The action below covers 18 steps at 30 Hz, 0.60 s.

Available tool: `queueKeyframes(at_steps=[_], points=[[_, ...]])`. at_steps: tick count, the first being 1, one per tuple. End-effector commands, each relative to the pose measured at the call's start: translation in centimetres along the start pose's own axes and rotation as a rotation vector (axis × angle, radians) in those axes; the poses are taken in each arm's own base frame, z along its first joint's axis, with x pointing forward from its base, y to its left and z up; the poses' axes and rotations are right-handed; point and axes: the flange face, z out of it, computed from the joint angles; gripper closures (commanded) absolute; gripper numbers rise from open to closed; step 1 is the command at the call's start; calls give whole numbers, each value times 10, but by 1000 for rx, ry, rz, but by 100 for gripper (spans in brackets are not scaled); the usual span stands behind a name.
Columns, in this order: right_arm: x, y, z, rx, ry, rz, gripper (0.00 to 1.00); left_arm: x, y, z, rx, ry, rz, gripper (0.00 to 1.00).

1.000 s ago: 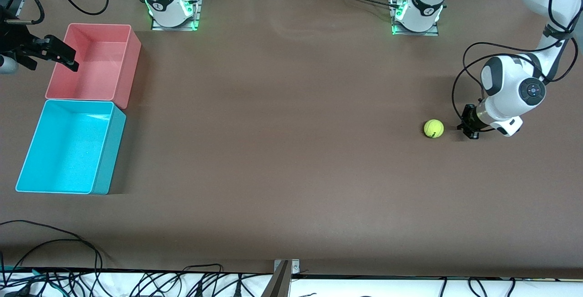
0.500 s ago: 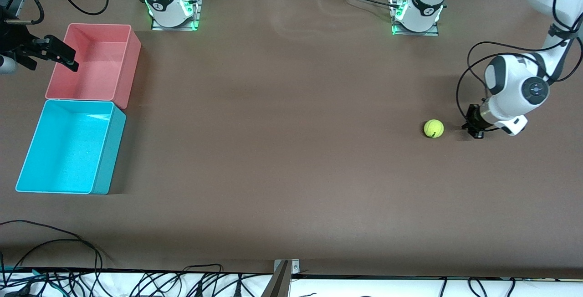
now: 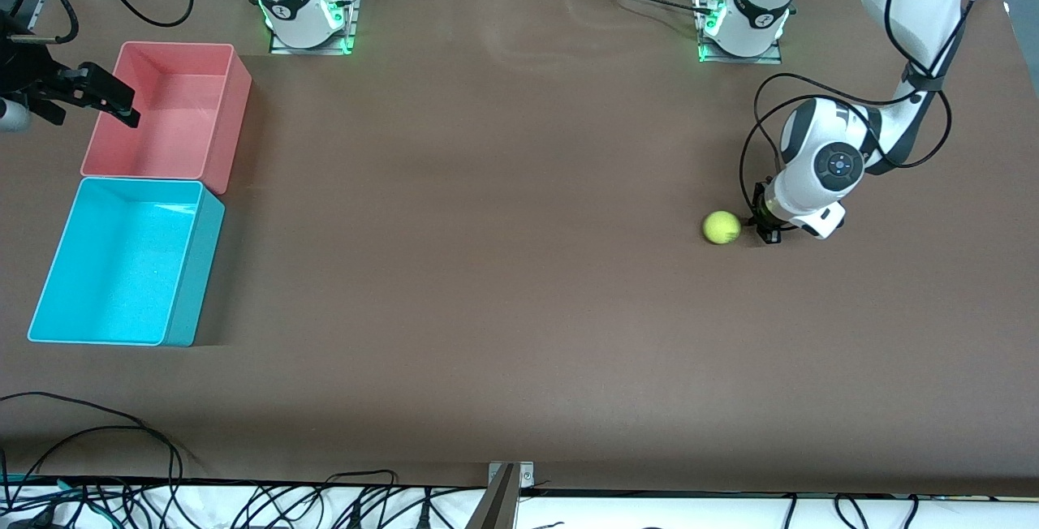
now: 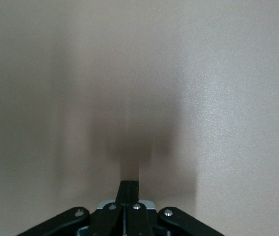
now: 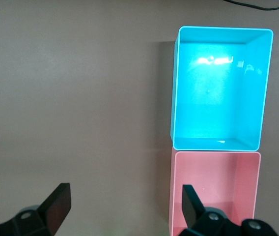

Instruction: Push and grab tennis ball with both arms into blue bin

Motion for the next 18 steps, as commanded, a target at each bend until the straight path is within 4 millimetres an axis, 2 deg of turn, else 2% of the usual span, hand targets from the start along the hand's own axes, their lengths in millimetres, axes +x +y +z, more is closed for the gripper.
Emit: queueKeyframes(at_steps=[1, 5, 9, 18], points=[[-4, 3, -1, 2, -3, 4, 0, 19, 4, -9, -7, 28, 10, 100], [-4, 3, -1, 2, -3, 4, 0, 23, 7, -17, -23, 27, 23, 100], [-4, 3, -1, 2, -3, 4, 0, 28, 17, -35, -27, 38, 25, 100], [-7, 0, -1, 1, -18, 5, 0, 36, 56, -100, 1, 45, 99, 100]])
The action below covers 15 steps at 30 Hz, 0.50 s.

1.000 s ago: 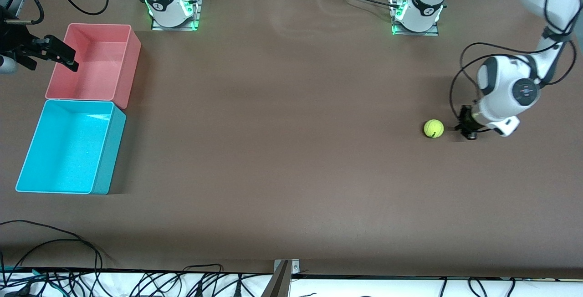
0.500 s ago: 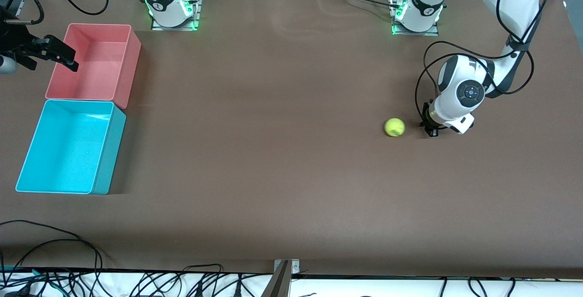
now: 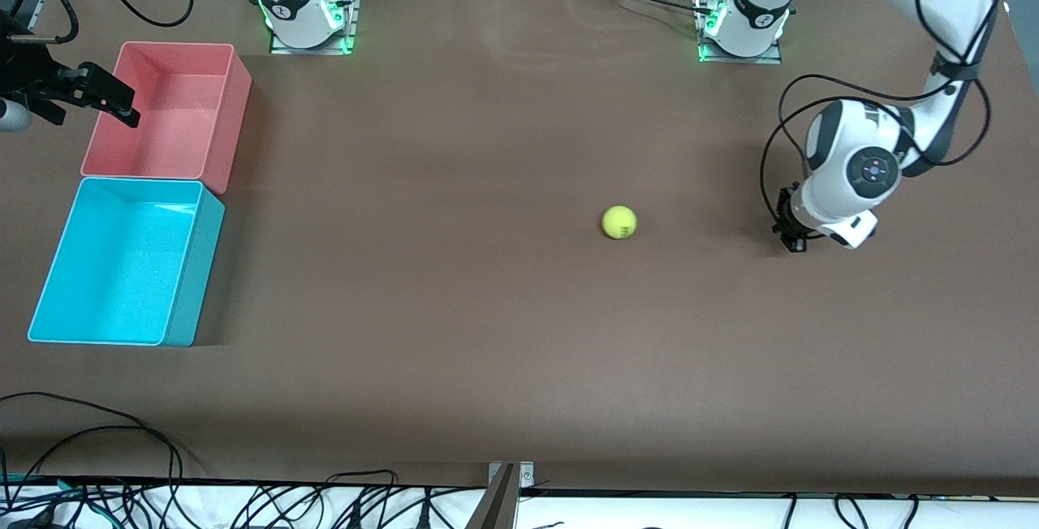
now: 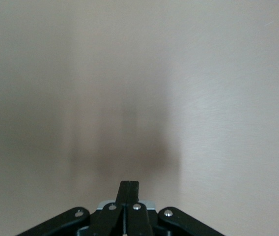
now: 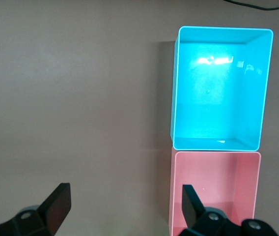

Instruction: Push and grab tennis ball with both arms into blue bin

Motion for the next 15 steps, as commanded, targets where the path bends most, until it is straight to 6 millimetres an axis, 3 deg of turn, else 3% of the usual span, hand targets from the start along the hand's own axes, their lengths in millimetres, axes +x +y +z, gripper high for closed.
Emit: queueKeyframes(at_steps=[1, 8, 12, 15], points=[[-7, -1, -1, 1, -20, 5, 0, 12, 25, -50, 3, 3, 66, 100], [-5, -12, 10, 12, -58, -15, 0, 22, 49, -105, 8, -42, 235, 100], [26, -42, 78, 11, -187, -77, 0, 24, 55, -129, 15, -40, 356, 100], [29, -40, 73, 16, -183, -74, 0, 27, 58, -145, 22, -42, 486, 100]])
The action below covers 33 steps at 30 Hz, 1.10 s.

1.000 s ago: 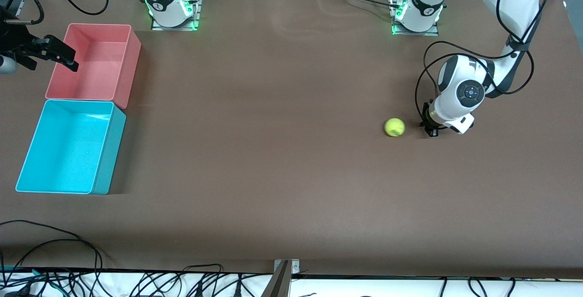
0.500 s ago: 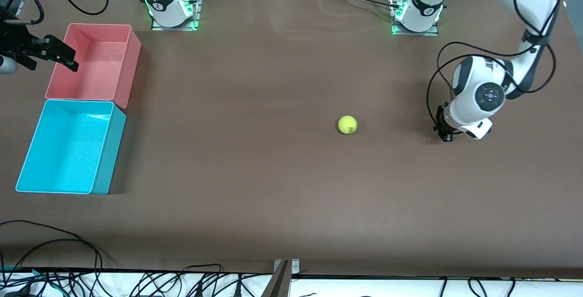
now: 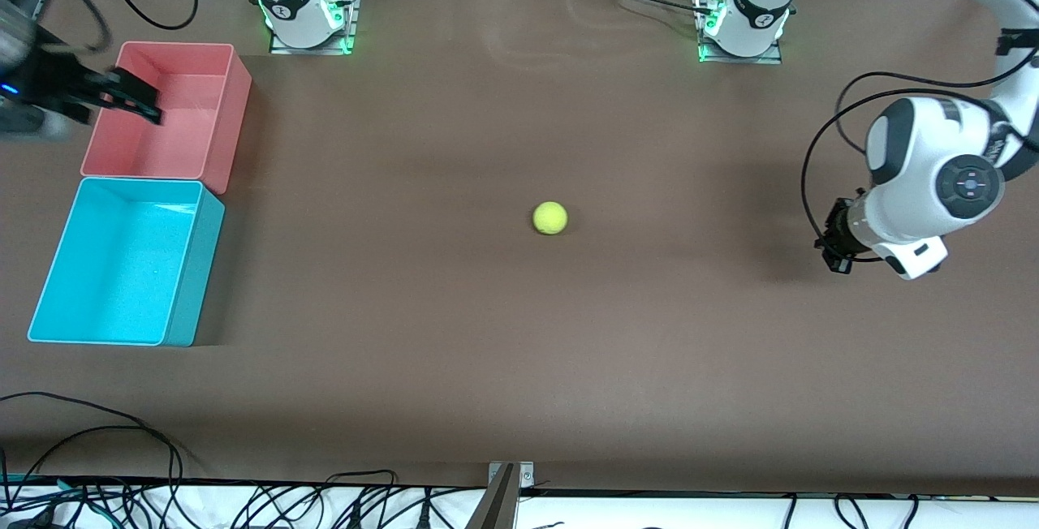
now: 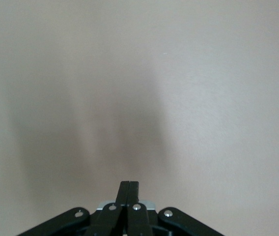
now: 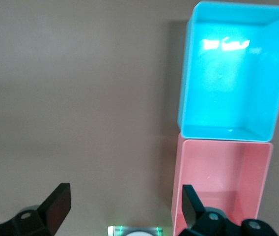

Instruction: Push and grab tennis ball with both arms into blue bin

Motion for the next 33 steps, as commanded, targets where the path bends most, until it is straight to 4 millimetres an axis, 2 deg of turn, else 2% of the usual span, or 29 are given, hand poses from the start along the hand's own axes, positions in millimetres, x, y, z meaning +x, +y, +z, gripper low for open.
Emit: queueKeyframes(at_steps=[1, 3, 7, 9, 14, 22, 27, 33], points=[[24, -12, 23, 10, -55, -29, 0, 5, 5, -31, 18, -30, 211, 100], [25, -15, 23, 4, -54, -26, 0, 7, 6, -43, 21, -42, 278, 100], [35, -12, 44, 15, -92, -32, 0, 11, 7, -67, 22, -45, 442, 100], [35, -15, 43, 16, -91, -36, 0, 13, 8, -81, 15, -44, 505, 100], [39, -25, 55, 15, -118, -59, 0, 15, 8, -111, 9, -41, 674, 100], [39, -88, 76, 13, -152, -136, 0, 15, 3, -153, 6, -62, 952, 99], [39, -124, 106, 1, -174, -148, 0, 13, -1, -177, -10, -76, 1079, 90], [33, -169, 149, -13, -136, -119, 0, 10, -6, -190, -12, -92, 1235, 75]])
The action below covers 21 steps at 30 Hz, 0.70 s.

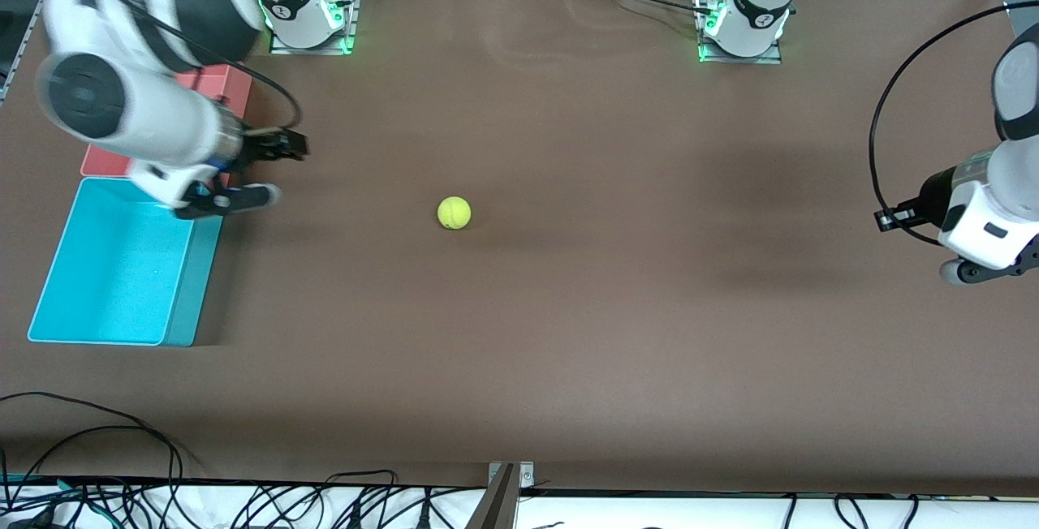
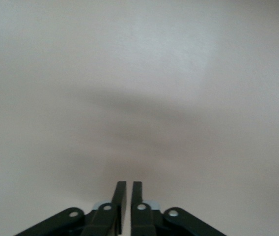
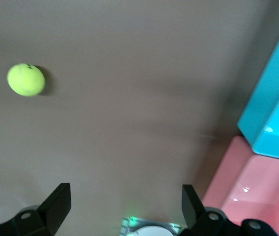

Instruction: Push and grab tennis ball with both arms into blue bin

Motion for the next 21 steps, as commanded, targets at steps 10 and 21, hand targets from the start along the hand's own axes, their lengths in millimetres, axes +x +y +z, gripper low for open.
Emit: queueKeyframes(at_steps=[10, 21], points=[[10, -114, 96, 9, 117, 71, 0, -14, 1, -41, -11, 1, 298, 15], [5, -162, 160, 28, 188, 102, 0, -13, 1, -40, -13, -1, 297, 0]])
